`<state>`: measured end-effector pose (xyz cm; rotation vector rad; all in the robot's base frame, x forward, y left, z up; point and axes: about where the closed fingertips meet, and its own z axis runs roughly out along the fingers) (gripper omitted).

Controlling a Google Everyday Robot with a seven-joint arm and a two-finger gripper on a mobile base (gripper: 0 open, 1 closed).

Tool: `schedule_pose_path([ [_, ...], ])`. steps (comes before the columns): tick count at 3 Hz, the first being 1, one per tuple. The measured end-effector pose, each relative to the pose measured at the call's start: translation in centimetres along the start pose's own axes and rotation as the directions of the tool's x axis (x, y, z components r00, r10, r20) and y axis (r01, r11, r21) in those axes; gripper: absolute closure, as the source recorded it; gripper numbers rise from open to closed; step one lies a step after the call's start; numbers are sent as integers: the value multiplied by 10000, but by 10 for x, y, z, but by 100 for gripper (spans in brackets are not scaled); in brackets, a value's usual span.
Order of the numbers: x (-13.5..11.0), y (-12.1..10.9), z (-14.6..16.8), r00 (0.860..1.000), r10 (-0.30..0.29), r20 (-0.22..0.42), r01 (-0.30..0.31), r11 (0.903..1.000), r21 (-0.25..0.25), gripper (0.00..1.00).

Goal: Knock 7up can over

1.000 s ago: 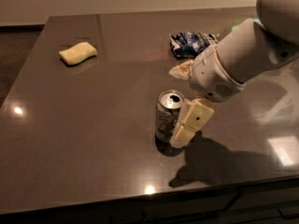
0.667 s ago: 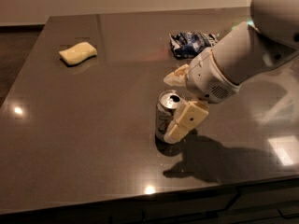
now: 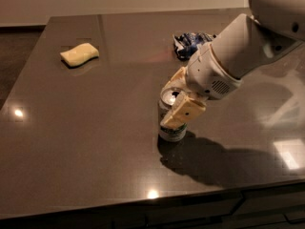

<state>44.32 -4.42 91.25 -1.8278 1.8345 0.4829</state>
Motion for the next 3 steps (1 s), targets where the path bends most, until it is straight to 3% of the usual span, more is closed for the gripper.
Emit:
schedule_pose_path([
  [1,-10,-14,-19,9898,90,-1423,-107,9999,-118,99],
  [2,-12,-23,-20,9442,-172,-3290,-49,9978,-663,100],
  [3,-14,-32,-14,9048,-516,-4227,148,9958,-898,100],
])
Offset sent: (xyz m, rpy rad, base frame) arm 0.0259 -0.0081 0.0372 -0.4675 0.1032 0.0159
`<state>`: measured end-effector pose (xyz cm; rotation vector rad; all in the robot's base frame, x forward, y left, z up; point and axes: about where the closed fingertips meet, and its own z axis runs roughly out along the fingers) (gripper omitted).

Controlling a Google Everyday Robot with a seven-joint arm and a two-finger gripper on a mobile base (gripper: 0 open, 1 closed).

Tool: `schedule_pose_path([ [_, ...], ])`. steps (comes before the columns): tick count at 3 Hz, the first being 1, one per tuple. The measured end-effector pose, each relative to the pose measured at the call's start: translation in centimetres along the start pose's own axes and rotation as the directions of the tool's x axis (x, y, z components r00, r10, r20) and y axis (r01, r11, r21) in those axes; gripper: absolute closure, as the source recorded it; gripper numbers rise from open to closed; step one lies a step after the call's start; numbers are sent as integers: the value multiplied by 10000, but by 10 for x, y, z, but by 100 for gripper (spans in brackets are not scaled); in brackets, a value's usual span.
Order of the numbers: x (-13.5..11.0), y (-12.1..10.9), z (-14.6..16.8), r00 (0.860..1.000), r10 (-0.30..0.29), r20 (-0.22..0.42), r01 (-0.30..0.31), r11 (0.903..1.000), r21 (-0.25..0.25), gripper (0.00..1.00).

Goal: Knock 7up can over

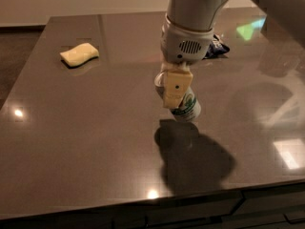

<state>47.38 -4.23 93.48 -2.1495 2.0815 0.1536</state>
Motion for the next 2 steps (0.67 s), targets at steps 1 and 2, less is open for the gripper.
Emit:
schedule_pose_path([
  [1,-5,-11,12,9978,-143,-652,135,9998,-123,85],
  [2,-8,-20,24,9936,-201,-1109,181,9997,-185,61],
])
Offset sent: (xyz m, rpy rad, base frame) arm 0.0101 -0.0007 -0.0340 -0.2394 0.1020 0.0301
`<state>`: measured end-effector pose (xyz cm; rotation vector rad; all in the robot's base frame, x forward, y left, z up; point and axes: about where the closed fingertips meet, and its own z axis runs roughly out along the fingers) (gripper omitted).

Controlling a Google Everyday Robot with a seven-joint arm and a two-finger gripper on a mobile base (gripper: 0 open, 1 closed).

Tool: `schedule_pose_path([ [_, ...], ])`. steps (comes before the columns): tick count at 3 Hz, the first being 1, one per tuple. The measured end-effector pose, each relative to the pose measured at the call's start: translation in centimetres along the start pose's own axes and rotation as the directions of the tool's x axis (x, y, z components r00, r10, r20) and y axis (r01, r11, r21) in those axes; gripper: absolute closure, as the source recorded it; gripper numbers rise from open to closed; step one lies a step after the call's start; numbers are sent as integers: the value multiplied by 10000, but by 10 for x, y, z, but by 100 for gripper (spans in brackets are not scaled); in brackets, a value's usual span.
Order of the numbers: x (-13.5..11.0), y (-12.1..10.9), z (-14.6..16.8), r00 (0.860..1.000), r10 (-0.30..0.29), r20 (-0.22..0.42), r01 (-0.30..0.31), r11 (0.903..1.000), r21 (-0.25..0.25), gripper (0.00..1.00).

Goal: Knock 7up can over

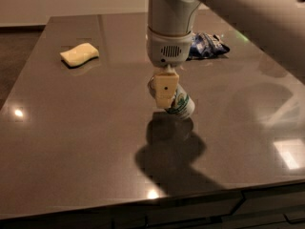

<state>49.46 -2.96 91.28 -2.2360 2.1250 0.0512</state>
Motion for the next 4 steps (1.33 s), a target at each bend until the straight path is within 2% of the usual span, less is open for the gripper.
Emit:
schedule_pose_path([
  [1,-4,-6,15,9995,-25,-326,21,9999,-118,32],
  [2,-7,-6,23,9990,-39,-448,28,9997,-233,7],
  [3,-16,-16,25,9999,-51,-129,53,9998,189,0],
  [4,-16,-17,25,9999,-52,-115,54,9998,208,0],
])
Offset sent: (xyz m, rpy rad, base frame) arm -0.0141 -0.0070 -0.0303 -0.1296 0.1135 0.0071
